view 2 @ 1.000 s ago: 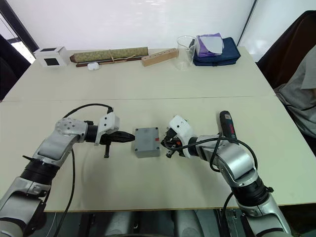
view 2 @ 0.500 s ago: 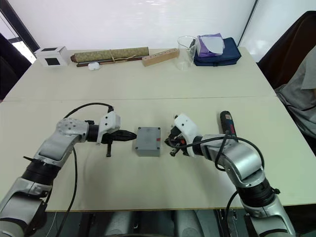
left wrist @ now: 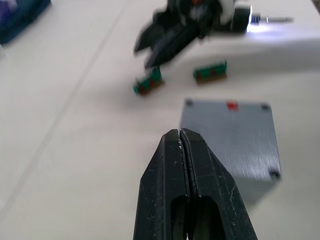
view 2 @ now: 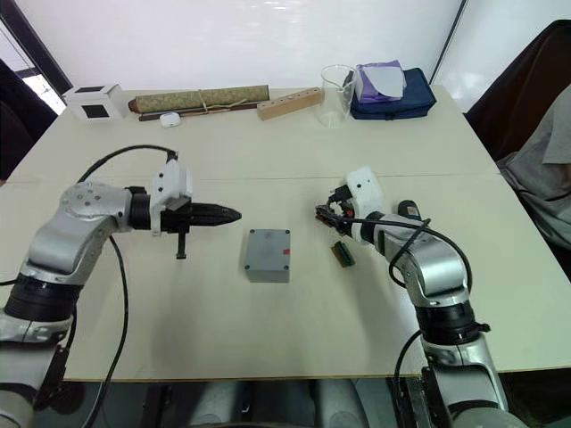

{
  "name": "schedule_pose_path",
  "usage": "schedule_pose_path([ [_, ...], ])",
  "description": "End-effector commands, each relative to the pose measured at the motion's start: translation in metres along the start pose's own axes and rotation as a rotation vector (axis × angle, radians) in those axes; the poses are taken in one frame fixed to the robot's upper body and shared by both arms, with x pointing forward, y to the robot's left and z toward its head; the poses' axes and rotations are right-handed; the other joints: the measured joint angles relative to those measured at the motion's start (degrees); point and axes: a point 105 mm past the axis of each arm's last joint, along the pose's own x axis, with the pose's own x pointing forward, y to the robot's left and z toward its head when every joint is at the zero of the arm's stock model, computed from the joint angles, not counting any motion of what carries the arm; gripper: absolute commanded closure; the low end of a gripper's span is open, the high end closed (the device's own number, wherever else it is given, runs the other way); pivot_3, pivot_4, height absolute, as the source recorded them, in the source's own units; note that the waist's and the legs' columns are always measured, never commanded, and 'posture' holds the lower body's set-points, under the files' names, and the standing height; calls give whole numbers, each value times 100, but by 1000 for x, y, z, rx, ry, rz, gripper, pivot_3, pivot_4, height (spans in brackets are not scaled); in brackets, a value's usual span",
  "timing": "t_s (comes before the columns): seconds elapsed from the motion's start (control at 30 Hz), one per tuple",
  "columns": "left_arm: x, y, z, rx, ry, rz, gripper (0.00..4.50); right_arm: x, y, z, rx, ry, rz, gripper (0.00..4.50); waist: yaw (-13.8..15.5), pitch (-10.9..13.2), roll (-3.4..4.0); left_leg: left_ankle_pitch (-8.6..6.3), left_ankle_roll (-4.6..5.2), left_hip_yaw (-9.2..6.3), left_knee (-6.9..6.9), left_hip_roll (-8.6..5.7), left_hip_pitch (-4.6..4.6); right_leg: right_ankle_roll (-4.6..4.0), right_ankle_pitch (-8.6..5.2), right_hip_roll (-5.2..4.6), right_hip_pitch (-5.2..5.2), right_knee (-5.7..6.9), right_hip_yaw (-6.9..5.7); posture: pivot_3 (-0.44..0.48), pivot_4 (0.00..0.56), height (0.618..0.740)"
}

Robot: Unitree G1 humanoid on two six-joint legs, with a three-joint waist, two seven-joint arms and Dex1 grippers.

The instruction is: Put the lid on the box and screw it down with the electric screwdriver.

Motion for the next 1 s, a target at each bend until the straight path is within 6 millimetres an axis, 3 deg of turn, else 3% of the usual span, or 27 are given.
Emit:
schedule_pose_path([
  [0.03, 1, -1, 13, 33, -30, -7, 4500, 6, 0, 15, -17, -55, 16, 384, -15, 0, 0, 0, 0, 0, 0, 0, 0, 0, 0, 1, 0, 0, 0, 0, 150, 736],
  [0.07, 1, -1, 14, 38, -28, -9, 4500, 8, 0, 14, -16, -52, 19, 176, -18, 0, 0, 0, 0, 0, -1, 1, 1, 0, 0, 2, 0, 0, 0, 0, 150, 736],
  [0.43, 4, 1, 16, 49, -31, -15, 4500, 28, 0, -1, -58, -9, 6, 176, -9, 0, 0, 1, -1, 0, 1, 0, 1, 0, 0, 1, 0, 2, 0, 0, 150, 736],
  [0.8, 4, 0, 10, 47, -19, -11, 4500, 27, 2, -8, -86, -5, 11, 176, -8, 0, 0, 1, -1, 0, 1, 0, 1, -1, 1, 2, 0, 2, 0, 0, 150, 736],
  [0.9, 6, 1, 12, 46, -34, -5, 4500, 25, 3, -7, -86, -9, 16, 914, -6, 0, 0, 1, -2, 0, 1, 0, 1, -1, 1, 1, 0, 2, 0, 0, 150, 736],
  [1.0, 7, 1, 12, 48, -36, -3, 4500, 23, 4, -8, -88, -6, 21, 1954, -9, 0, 0, 1, -1, 0, 2, 0, 1, -1, 1, 1, 0, 3, 0, 0, 150, 736],
])
